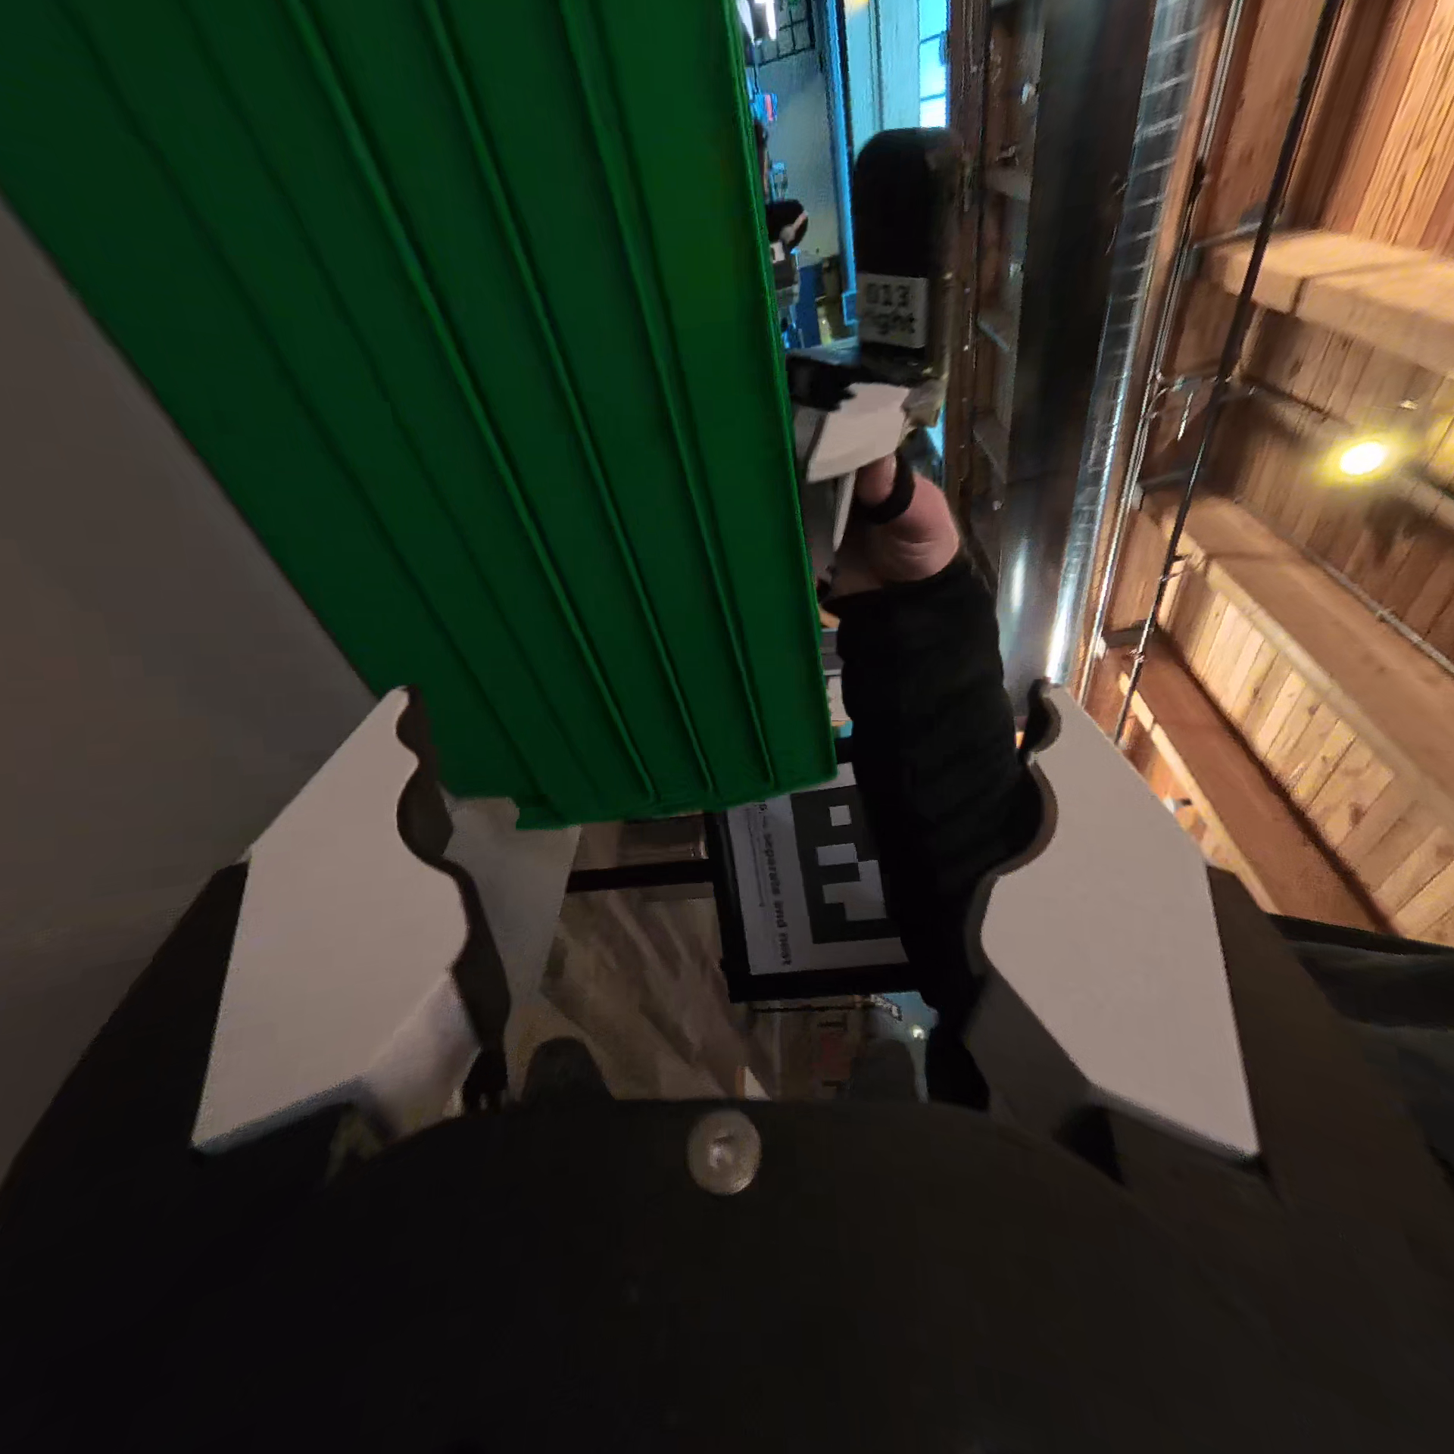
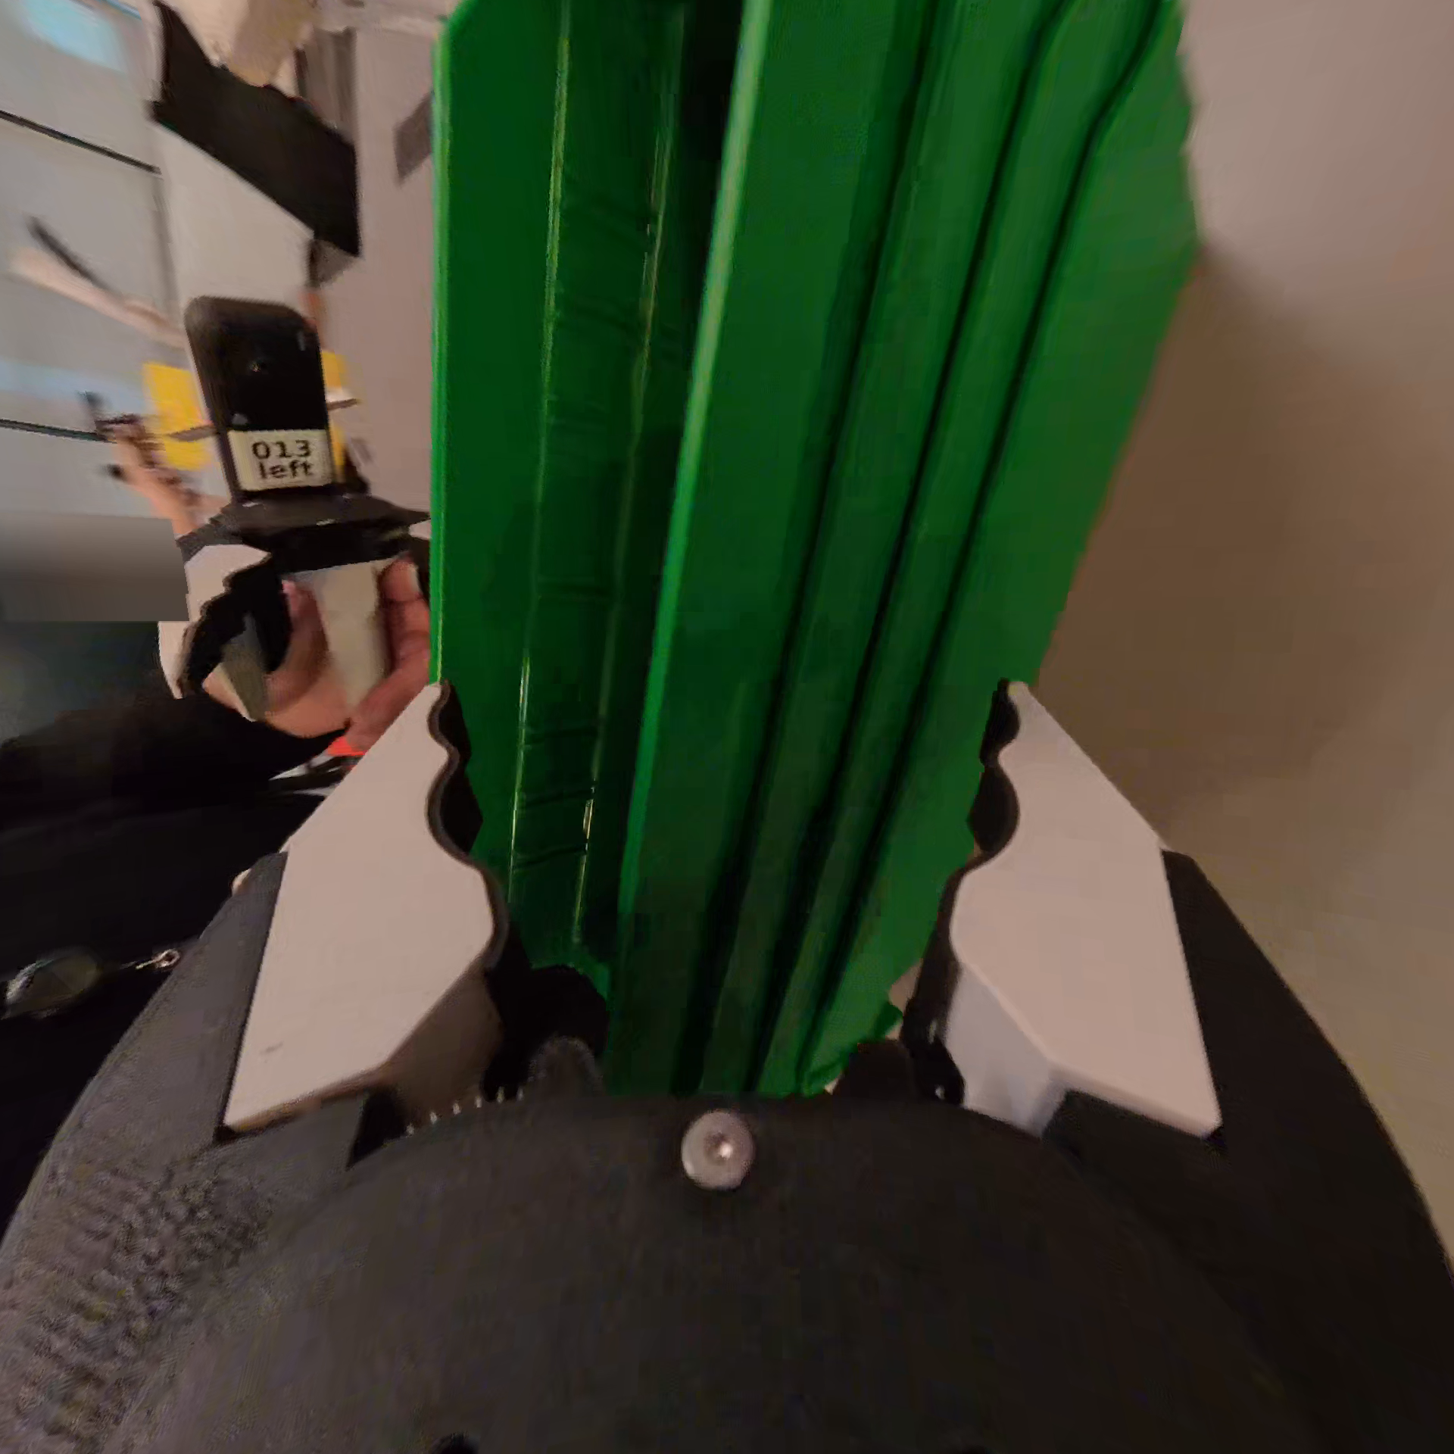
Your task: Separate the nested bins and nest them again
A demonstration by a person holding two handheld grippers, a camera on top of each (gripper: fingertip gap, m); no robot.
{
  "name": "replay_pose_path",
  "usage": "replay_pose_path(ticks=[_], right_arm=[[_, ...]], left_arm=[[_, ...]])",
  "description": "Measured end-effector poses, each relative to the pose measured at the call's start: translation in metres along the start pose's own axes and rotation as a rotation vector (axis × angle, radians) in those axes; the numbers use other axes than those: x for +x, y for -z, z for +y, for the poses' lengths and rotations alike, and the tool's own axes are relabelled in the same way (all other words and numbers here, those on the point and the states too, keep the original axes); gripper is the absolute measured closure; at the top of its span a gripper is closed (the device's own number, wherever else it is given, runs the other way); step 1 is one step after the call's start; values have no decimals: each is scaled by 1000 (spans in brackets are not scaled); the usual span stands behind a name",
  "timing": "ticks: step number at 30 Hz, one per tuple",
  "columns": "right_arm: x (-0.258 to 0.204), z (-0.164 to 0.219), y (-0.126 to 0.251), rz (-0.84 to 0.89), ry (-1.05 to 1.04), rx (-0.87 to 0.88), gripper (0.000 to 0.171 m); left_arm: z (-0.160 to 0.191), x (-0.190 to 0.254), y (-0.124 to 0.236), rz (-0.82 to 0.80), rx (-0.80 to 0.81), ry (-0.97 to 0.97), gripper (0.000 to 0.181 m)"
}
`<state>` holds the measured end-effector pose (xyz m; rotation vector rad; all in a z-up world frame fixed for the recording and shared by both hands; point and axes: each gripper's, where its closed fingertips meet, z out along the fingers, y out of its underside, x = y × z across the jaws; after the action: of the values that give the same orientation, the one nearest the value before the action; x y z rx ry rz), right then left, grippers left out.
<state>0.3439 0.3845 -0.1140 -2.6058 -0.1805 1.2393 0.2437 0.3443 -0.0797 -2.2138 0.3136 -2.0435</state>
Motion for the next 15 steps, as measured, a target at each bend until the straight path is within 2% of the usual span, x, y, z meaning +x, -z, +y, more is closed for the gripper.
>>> replay_pose_path(ticks=[4, 7, 11, 15], right_arm=[[-2, 15, -25, -47, 5, -28, 32], [-13, 17, -35, -65, -4, -19, 32], [-39, 23, -65, -72, 23, -25, 29], [-68, 33, -102, -25, 103, -73, 28]], left_arm=[[-1, -6, -33, -1, -47, 13, 31], [1, -13, -39, -18, -52, 26, 29], [3, -21, -24, -63, -24, 34, 26], [14, -29, 17, -116, -6, 20, 30]])
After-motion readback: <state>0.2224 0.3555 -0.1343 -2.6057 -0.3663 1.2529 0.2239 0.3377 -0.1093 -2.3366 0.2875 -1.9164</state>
